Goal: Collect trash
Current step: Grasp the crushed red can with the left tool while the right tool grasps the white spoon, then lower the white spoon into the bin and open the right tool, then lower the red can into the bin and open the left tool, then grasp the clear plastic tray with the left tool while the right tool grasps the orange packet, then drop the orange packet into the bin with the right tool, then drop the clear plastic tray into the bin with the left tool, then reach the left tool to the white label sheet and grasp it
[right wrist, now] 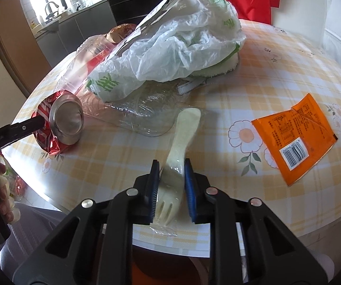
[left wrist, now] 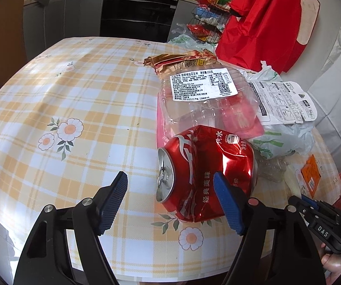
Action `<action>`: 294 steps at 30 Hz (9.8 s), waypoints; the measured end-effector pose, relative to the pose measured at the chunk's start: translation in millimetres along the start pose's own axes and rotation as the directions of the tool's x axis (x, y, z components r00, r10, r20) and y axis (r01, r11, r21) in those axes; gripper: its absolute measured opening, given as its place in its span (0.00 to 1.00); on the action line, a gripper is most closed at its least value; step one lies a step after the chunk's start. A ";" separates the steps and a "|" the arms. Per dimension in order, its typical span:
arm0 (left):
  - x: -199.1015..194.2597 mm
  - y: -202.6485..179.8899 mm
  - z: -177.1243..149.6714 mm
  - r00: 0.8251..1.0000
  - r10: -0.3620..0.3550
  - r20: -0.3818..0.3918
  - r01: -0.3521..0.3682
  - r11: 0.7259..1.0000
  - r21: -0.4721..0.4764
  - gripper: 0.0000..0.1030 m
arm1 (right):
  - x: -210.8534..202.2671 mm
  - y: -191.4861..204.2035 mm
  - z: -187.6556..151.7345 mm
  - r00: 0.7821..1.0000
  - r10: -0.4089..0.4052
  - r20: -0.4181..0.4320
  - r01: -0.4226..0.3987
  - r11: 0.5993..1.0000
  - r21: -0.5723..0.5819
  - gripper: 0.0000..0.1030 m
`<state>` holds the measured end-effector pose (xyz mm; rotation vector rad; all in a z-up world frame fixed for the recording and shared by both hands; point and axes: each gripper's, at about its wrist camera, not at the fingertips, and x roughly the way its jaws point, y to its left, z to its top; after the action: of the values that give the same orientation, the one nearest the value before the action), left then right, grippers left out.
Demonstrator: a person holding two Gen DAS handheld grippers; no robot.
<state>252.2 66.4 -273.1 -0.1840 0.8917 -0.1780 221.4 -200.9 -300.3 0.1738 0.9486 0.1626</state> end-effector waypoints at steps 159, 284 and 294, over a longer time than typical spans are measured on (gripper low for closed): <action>75.1 -80.4 36.8 0.951 0.133 0.280 -0.300 0.629 0.717 0.83 | 18.2 -148.9 54.1 0.884 -0.434 -0.173 0.462 0.757 0.461 0.95; -163.2 -66.4 -90.4 0.983 -0.111 0.147 0.077 0.973 0.216 0.80 | -146.7 -49.4 -15.2 0.999 0.005 0.040 -0.010 0.990 0.144 0.87; -151.7 -42.4 -57.8 0.983 -0.026 0.180 -0.007 0.984 0.180 0.85 | -132.9 -56.3 -13.7 0.999 -0.037 0.023 0.034 0.992 0.124 0.90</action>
<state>110.3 55.2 -184.4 -0.0346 0.6885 -0.2458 137.6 -283.2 -215.2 0.2724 0.9364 0.0690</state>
